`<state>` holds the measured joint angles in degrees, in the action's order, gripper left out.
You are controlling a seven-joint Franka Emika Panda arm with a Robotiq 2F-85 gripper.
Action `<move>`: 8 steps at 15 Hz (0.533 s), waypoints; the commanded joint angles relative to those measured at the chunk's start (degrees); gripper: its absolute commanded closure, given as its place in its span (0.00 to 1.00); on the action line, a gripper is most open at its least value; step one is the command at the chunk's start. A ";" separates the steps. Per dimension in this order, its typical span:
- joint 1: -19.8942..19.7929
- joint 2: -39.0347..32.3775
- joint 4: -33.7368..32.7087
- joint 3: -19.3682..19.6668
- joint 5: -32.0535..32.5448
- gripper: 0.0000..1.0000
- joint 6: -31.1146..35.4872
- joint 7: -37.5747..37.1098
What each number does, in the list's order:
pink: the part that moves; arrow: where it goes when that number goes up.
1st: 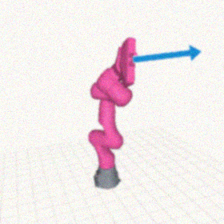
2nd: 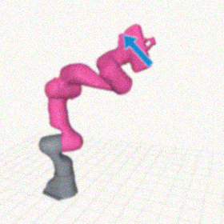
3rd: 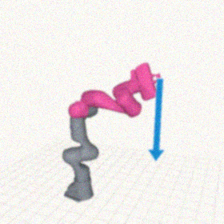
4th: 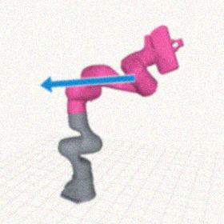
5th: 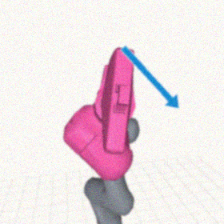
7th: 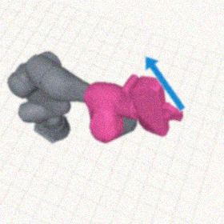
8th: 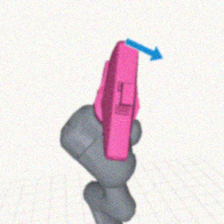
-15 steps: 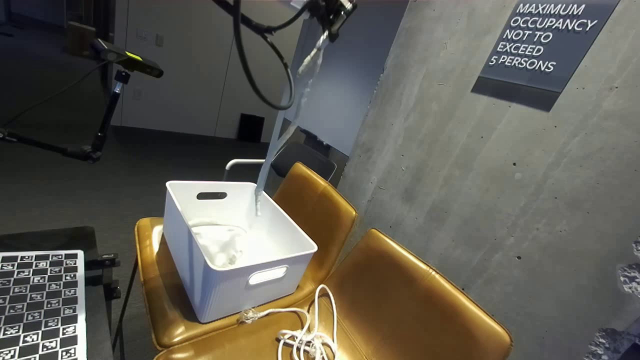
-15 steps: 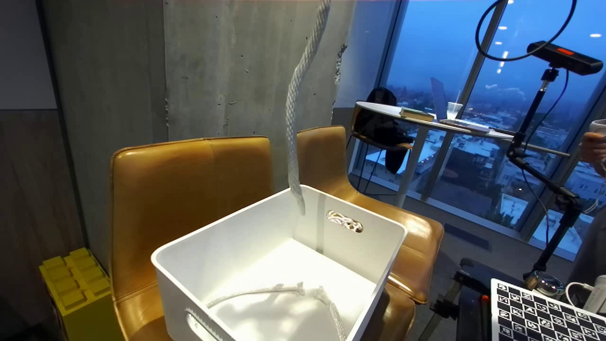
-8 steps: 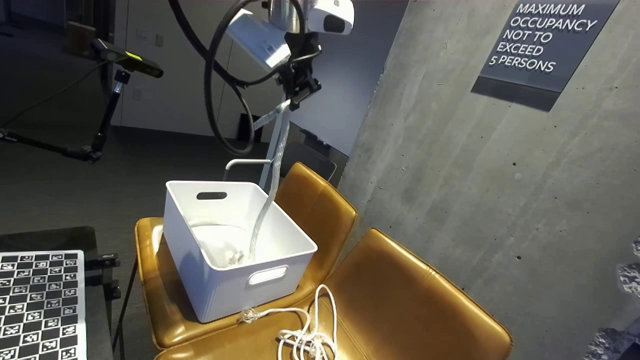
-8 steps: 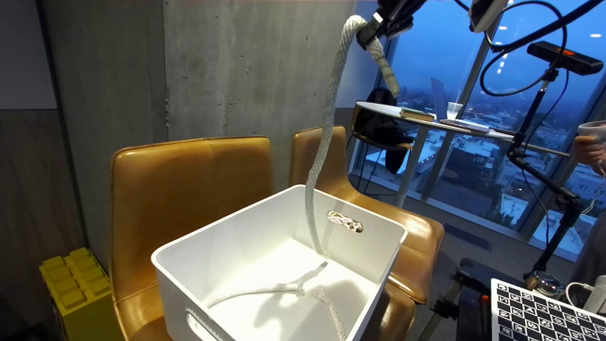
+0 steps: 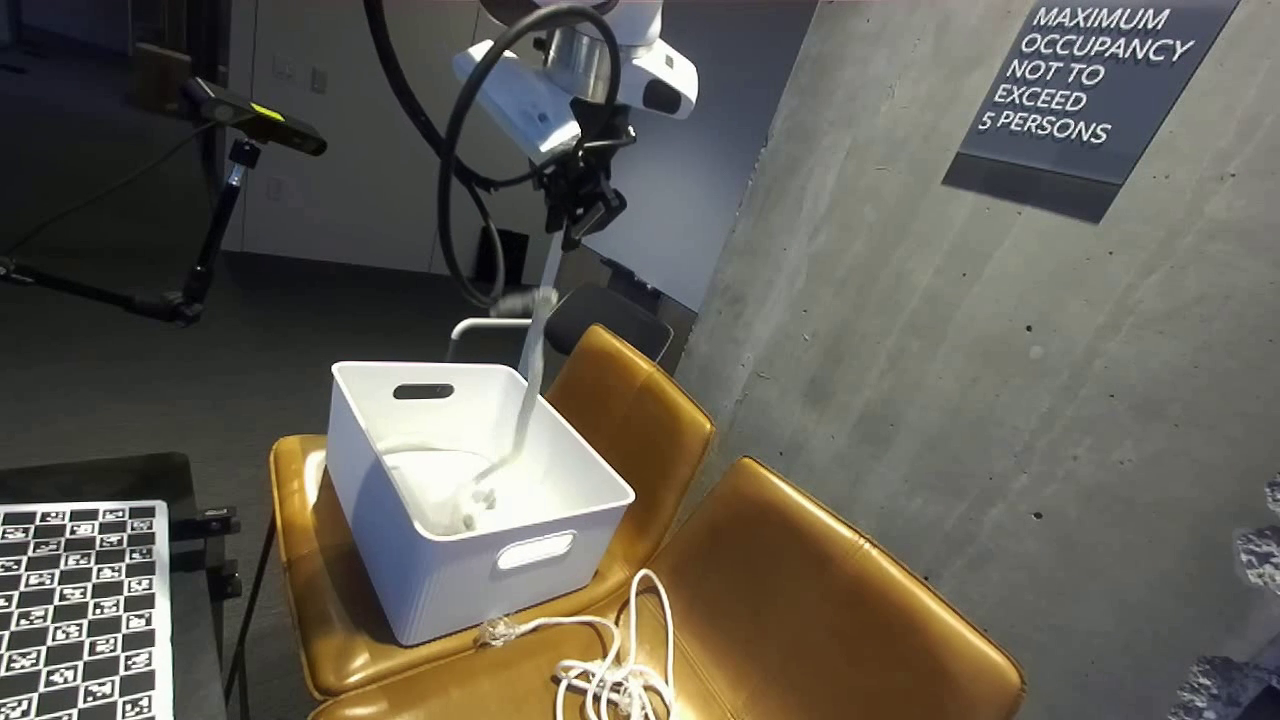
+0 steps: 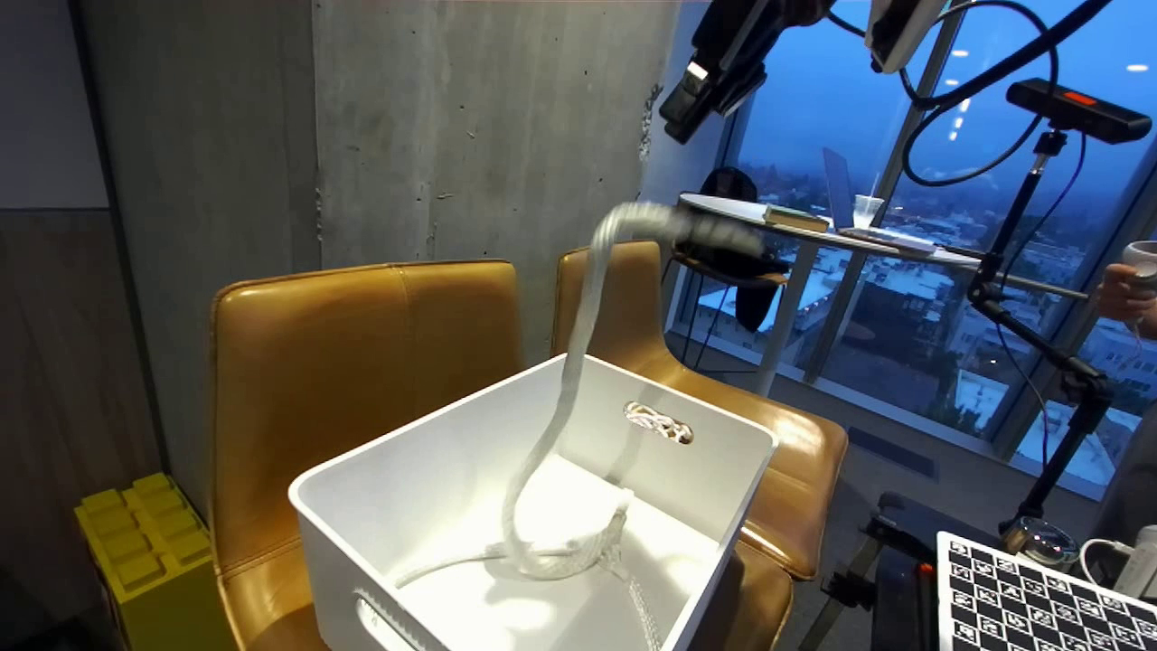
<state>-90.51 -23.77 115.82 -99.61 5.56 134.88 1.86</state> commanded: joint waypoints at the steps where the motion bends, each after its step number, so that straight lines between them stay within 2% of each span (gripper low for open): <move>1: 1.45 2.47 -0.80 2.89 -0.73 0.35 -0.44 1.81; 3: 1.26 2.60 -0.51 5.07 -0.47 0.20 -1.37 3.73; 5: 2.20 3.07 -0.58 10.02 -0.50 0.05 -2.00 6.59; 6: 2.88 3.39 -0.57 12.91 -0.69 0.01 -1.68 8.14; 8: 5.86 3.79 -1.17 21.21 -1.04 0.00 -1.32 11.87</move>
<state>-88.73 -21.32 116.03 -88.07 5.56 134.15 8.88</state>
